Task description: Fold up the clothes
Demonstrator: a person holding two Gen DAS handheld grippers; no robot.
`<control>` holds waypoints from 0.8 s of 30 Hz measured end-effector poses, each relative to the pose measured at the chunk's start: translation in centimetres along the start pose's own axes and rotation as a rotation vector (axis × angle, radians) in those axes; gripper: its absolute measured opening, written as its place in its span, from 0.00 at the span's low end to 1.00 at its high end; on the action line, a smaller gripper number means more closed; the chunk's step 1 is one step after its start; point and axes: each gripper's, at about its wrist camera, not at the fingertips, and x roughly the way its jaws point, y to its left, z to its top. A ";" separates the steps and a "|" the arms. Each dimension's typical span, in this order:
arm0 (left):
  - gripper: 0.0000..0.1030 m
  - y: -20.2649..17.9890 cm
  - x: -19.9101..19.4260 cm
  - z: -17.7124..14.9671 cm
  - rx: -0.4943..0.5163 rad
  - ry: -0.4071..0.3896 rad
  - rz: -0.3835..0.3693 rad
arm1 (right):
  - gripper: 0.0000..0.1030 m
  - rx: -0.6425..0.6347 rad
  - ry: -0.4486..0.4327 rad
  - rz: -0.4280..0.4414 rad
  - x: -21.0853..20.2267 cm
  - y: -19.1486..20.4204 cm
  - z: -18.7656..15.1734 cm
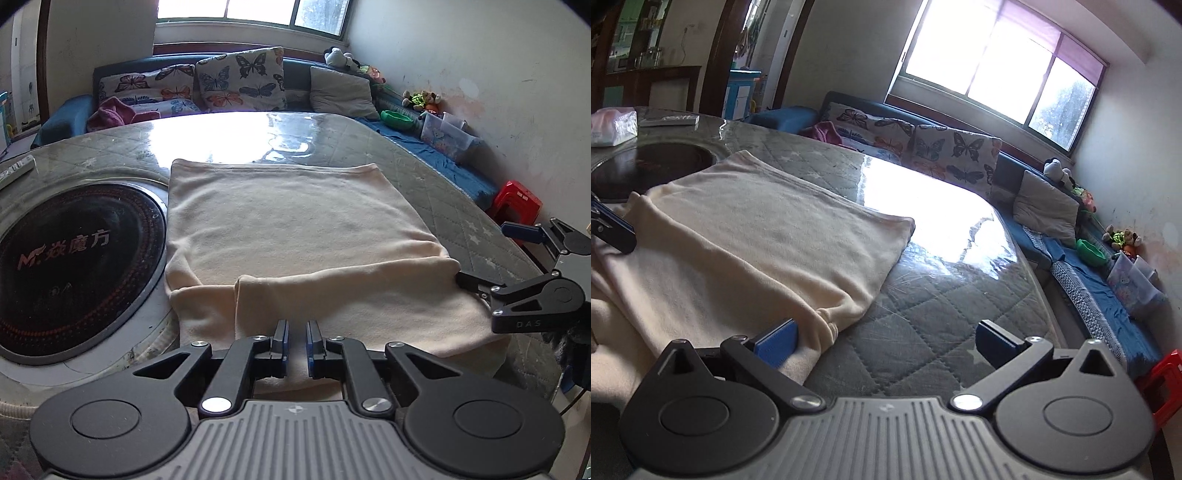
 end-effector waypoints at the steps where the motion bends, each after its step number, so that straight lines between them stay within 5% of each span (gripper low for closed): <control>1: 0.10 0.0 -0.1 0.1 0.001 -0.002 0.002 | 1.00 0.004 -0.009 -0.004 -0.2 -0.1 0.2; 20: 0.12 1.2 0.8 1.0 -0.032 -0.026 0.024 | 1.00 0.007 0.023 -0.017 0.3 -0.1 -0.3; 24: 0.24 1.0 0.1 0.9 -0.023 -0.046 0.023 | 1.00 0.025 0.011 -0.002 -0.6 -0.3 -0.2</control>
